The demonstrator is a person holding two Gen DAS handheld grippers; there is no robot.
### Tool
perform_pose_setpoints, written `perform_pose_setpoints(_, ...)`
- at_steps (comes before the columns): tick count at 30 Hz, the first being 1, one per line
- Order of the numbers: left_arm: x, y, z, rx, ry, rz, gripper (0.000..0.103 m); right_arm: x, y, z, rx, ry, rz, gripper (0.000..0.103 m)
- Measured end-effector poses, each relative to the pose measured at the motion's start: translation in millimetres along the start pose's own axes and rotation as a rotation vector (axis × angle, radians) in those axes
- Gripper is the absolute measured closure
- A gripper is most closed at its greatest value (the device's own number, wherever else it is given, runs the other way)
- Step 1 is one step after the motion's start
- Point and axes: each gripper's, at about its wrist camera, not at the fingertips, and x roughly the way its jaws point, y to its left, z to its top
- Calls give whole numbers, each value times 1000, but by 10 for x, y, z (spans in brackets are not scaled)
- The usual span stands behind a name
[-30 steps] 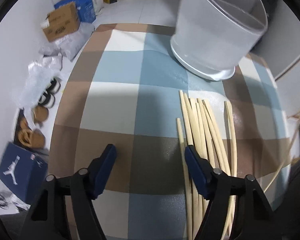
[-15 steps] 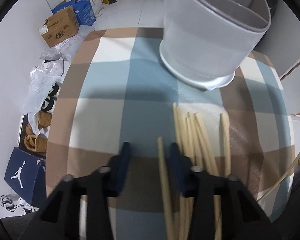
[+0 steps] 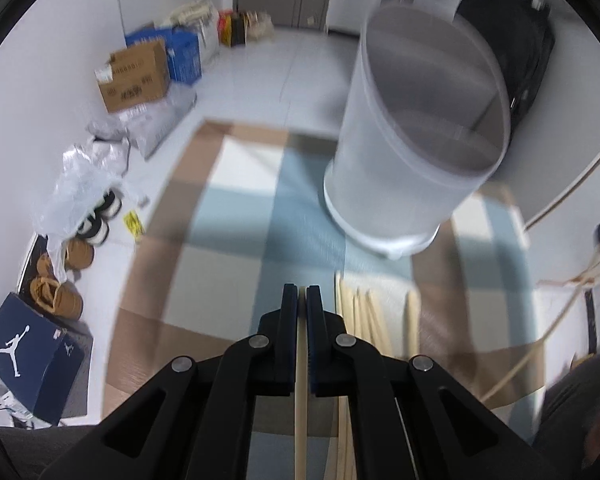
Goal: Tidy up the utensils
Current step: 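Lift the chopstick with the right tool while the left tool grasps another chopstick, then carry both held chopsticks up over the utensil holder opening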
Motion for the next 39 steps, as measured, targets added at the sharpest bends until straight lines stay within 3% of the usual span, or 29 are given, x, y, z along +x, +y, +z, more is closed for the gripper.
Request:
perform_pose_setpoints(9,-416,20,123,-23,-197,-61,103,-193,316,66,-88,-81,-8,99)
perform_pose_setpoints(25,-971,-12,389,32,-339,-146,103,-365,762,431,-178,-165,-10,99)
perform_pose_setpoints(30,-1142,-43,585,30,-391,-172,103,-392,898,705,-207,-194,-2,99)
perform_pose_setpoints(39,-1394,-180,1246,33,-524,-197,103,-355,1029,1378,-228,-271,5,99)
